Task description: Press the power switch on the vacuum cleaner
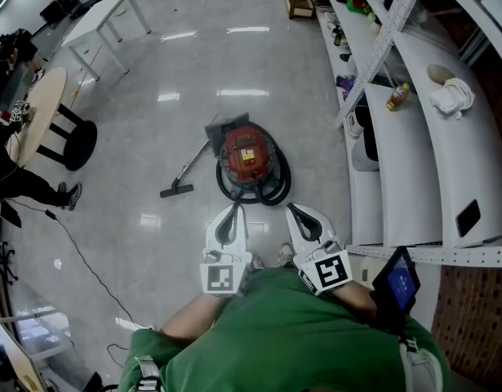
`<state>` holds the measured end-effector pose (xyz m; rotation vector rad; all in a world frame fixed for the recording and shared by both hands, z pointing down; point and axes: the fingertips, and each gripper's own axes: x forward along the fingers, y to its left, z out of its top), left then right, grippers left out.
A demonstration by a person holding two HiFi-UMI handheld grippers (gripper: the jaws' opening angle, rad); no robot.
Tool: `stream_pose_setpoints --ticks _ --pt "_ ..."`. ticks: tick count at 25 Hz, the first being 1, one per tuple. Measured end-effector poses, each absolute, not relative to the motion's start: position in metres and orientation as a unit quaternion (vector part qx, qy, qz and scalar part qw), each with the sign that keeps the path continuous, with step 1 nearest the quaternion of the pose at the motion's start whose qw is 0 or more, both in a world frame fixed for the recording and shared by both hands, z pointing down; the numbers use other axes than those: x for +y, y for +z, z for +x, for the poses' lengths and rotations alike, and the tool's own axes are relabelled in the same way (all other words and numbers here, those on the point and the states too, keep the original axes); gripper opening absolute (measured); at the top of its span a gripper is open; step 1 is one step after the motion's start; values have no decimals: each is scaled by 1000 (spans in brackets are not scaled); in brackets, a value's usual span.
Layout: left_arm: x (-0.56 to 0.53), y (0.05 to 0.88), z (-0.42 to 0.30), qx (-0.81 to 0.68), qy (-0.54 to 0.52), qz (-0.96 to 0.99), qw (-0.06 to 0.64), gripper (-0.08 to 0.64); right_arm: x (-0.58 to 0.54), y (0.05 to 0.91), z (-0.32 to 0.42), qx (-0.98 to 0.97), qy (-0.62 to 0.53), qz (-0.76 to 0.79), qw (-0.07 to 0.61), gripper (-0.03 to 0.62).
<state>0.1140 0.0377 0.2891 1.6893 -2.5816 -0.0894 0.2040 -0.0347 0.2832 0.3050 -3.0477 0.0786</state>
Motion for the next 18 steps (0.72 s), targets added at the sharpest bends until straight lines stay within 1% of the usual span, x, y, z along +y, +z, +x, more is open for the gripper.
stream_pose_setpoints --ticks 18 --pt "40 299 114 -838 -25 543 34 6 -37 292 203 -994 26 99 43 0"
